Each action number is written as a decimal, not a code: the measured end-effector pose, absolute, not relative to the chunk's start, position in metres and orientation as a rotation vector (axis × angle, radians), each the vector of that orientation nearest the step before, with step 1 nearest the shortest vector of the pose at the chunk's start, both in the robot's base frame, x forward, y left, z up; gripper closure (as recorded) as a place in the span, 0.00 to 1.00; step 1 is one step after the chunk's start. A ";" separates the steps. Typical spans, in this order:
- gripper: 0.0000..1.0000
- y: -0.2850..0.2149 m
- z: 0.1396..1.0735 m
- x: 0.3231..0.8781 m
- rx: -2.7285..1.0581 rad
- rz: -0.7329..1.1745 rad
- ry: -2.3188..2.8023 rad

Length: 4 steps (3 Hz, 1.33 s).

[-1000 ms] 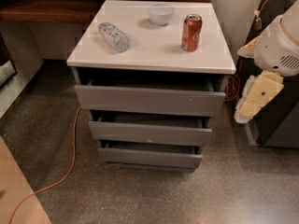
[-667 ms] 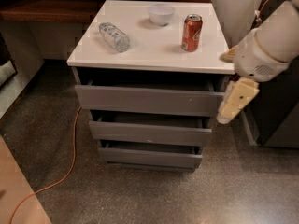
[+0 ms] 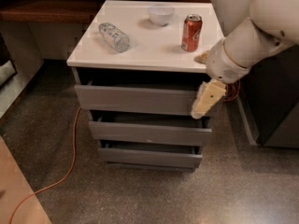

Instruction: Open top drawer

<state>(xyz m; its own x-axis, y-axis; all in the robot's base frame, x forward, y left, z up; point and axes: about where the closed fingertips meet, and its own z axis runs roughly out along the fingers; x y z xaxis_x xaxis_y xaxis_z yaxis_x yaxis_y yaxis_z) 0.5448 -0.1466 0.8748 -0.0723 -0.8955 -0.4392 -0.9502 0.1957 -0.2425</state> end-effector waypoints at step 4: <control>0.00 -0.108 0.789 0.582 -1.790 0.228 1.912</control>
Offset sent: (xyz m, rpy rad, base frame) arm 0.0219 0.0130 -0.0156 0.0456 -0.0129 0.0106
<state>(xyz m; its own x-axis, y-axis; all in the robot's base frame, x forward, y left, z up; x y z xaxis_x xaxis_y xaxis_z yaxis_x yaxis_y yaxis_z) 0.5816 -0.1082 0.7890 -0.0040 -0.8841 -0.4672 -0.9693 0.1182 -0.2155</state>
